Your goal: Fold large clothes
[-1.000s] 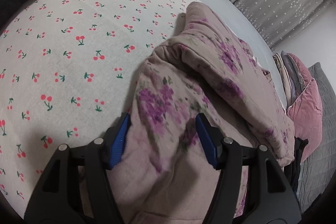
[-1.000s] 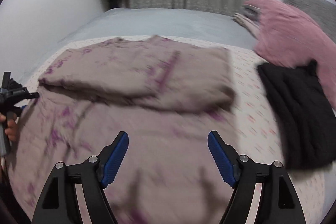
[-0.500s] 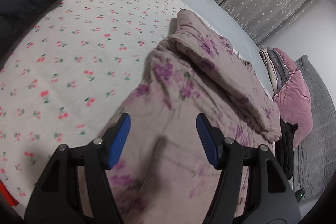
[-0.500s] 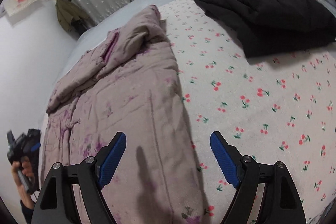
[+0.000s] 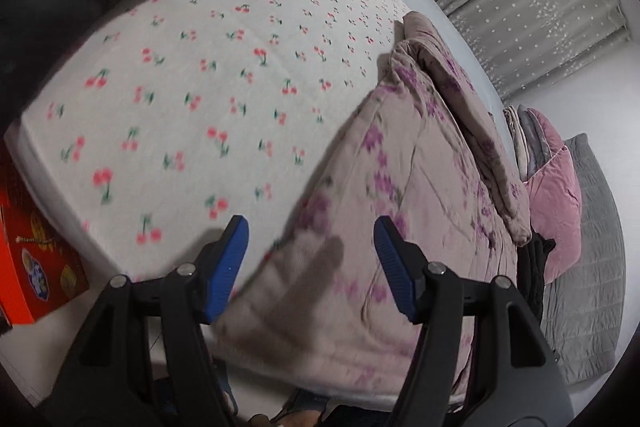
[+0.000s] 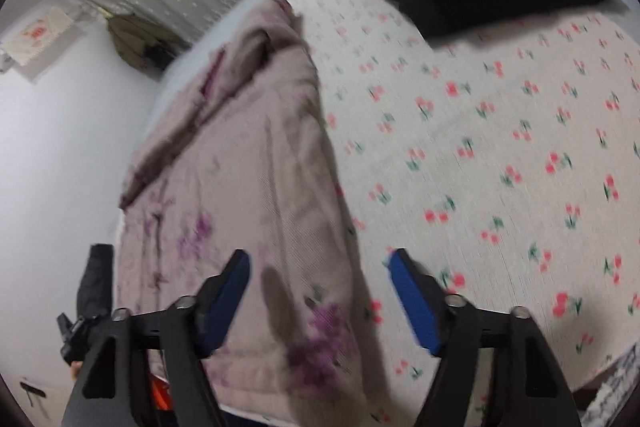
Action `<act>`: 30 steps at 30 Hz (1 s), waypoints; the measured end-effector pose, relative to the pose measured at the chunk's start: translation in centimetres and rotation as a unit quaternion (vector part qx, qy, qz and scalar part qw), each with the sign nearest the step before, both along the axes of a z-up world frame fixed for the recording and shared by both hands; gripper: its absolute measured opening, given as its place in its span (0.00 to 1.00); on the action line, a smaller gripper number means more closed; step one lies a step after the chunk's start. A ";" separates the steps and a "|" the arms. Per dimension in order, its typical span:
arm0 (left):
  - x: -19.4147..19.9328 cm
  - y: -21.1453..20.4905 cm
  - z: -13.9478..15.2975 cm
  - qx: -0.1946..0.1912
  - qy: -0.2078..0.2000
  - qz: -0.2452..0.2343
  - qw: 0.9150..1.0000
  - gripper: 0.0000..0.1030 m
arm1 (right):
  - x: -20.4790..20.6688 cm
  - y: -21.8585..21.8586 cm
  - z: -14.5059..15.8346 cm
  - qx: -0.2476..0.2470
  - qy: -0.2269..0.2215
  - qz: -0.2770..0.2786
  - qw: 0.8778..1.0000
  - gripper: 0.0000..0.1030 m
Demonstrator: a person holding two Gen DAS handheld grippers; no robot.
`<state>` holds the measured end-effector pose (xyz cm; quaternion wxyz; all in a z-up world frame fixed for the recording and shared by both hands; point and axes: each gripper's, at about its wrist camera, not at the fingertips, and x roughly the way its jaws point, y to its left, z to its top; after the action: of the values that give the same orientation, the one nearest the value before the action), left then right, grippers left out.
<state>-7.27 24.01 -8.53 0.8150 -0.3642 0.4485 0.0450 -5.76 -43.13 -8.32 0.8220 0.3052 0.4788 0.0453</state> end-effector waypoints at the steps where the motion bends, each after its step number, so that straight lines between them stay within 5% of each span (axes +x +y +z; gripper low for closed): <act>1: -0.6 -0.5 -0.1 0.004 -0.003 -0.005 1.000 0.64 | 0.1 -0.1 -0.3 0.006 0.010 0.005 1.000 0.56; 7: -1.6 -1.7 -1.7 0.024 0.021 -0.022 0.999 0.64 | -0.1 0.6 -1.5 0.017 0.026 0.062 0.998 0.50; 14: -0.8 -4.1 -1.5 0.097 0.031 -0.032 0.994 0.68 | -1.2 2.1 -1.6 0.042 0.018 0.118 0.992 0.50; 20: -1.5 -3.8 -0.4 0.105 0.004 0.006 0.994 0.56 | -3.3 3.3 0.1 0.108 -0.062 0.098 0.987 0.51; 26: -0.9 -5.0 -0.6 0.146 0.007 -0.012 0.989 0.53 | -2.3 3.7 -1.8 0.059 -0.006 0.071 0.996 0.51; 30: 0.3 -6.0 -1.6 0.161 0.027 -0.030 0.986 0.58 | -2.5 3.5 -1.6 0.086 -0.023 0.083 0.993 0.51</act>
<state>-6.94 18.03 -10.12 0.8515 -0.2129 0.4682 0.1024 -8.27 -39.63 -9.90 0.7966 0.3333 0.4778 0.1612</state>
